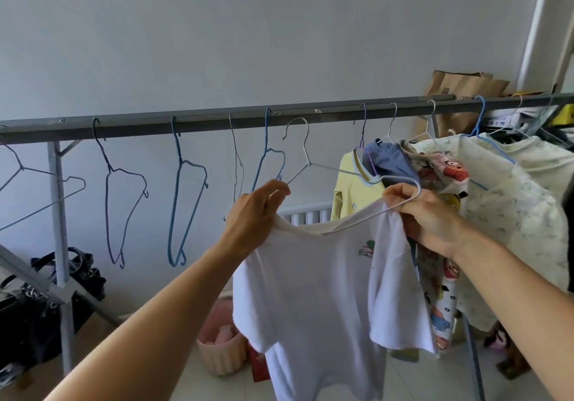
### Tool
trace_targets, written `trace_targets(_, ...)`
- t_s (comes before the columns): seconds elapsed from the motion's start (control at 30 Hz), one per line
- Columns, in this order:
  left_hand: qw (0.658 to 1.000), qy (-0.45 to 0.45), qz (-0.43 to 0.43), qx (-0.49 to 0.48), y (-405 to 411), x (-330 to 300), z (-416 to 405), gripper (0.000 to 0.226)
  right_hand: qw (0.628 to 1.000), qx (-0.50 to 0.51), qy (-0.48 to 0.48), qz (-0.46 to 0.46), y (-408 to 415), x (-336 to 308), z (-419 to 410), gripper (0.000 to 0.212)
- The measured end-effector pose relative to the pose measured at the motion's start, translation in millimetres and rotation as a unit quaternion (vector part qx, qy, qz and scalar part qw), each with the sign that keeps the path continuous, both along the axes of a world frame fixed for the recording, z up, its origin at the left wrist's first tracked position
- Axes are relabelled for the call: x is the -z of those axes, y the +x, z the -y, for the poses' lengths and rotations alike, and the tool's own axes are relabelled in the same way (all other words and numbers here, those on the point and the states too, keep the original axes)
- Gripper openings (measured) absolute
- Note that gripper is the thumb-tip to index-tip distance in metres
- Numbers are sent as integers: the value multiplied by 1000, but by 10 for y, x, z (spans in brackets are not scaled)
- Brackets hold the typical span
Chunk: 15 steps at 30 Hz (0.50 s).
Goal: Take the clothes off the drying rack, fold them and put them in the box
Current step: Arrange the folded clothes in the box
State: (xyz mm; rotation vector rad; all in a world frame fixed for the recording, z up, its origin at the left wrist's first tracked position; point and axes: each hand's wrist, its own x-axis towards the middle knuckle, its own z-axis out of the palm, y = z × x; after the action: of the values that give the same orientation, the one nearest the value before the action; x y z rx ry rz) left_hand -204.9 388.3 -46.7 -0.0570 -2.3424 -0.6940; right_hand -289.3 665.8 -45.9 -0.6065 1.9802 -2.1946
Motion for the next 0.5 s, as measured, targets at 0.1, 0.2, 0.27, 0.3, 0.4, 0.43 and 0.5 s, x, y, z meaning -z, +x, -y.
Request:
trace_targets(0.1, 1000, -13, -12, 15, -6, -31, -38, 23, 994, 48, -78, 61, -85, -57, -87, 38)
trace_targets(0.2, 999, -46, 9, 27, -21, -52, -124, 25, 997, 62, -1, -34, -94, -185, -109, 63)
trace_targets(0.27, 997, -57, 36, 43, -67, -34, -171, 24, 971, 31, 178, -157, 0, -249, 7, 50)
trace_targets(0.3, 996, -55, 49, 57, -85, -26, -200, 23, 945, 23, 250, -209, 16, -253, 82, 38)
trace_targets(0.4, 990, -11, 88, 106, -95, -33, -283, 26, 912, 45, 280, -296, -56, -214, 219, 19)
trace_targets(0.43, 985, 27, 110, 130, -75, -51, -288, 28, 911, 67, 262, -312, -102, -195, 216, 12)
trace_targets(0.5, 966, 115, 150, 180, -32, -79, -248, 28, 914, 99, 227, -321, -175, -166, 160, 10)
